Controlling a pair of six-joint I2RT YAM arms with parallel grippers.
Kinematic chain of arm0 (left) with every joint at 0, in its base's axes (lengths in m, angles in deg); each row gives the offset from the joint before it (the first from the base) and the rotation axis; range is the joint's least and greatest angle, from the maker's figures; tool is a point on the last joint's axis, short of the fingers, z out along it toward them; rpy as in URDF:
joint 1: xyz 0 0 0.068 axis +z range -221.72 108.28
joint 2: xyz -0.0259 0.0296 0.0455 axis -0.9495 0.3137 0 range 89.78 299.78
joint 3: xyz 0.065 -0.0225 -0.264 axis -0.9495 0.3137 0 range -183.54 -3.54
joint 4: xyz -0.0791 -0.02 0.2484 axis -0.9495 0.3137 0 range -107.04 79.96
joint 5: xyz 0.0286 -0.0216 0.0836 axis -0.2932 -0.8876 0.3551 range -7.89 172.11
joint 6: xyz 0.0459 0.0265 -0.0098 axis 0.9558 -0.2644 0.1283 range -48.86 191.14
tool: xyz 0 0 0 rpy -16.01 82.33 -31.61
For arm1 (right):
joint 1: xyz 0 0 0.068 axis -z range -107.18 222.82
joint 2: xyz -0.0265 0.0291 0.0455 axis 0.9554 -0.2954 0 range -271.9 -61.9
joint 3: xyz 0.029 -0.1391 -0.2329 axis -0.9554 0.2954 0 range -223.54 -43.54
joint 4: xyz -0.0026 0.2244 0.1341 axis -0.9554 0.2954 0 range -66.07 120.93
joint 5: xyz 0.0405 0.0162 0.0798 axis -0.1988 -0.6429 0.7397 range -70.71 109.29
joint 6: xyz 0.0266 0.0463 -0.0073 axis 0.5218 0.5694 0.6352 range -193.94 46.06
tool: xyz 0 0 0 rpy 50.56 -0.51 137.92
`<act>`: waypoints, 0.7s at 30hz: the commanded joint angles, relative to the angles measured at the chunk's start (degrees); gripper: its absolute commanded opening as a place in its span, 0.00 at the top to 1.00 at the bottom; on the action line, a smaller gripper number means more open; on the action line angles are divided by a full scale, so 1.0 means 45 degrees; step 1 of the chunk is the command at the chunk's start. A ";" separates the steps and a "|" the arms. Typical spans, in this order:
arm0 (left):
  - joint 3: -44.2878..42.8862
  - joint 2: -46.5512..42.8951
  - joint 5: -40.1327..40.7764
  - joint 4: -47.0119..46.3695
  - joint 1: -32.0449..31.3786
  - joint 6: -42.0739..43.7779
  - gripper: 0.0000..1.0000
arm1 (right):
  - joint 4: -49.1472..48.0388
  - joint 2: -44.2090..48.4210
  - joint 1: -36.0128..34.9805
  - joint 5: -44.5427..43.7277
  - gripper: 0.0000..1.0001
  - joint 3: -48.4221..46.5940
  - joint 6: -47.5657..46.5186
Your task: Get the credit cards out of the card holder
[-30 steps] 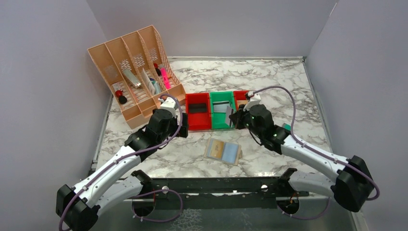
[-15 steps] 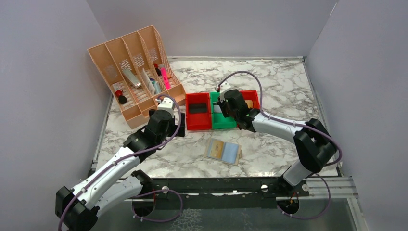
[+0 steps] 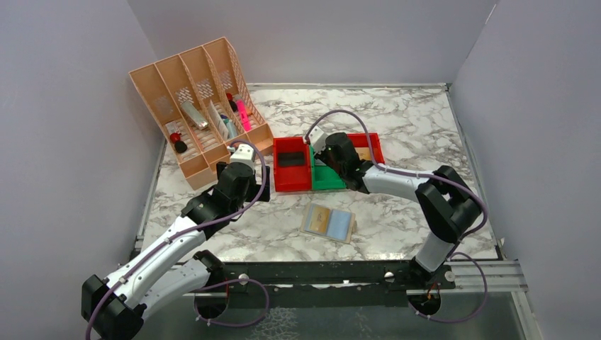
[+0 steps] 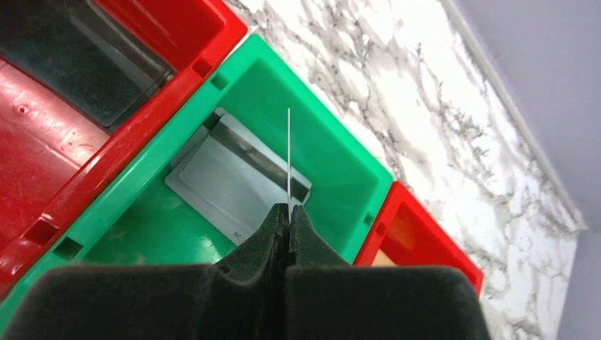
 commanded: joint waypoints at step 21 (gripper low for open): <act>-0.0322 0.0238 0.0537 0.0177 0.0095 -0.0220 0.01 | -0.0983 -0.1437 0.0634 0.1981 0.99 -0.0649 -0.3413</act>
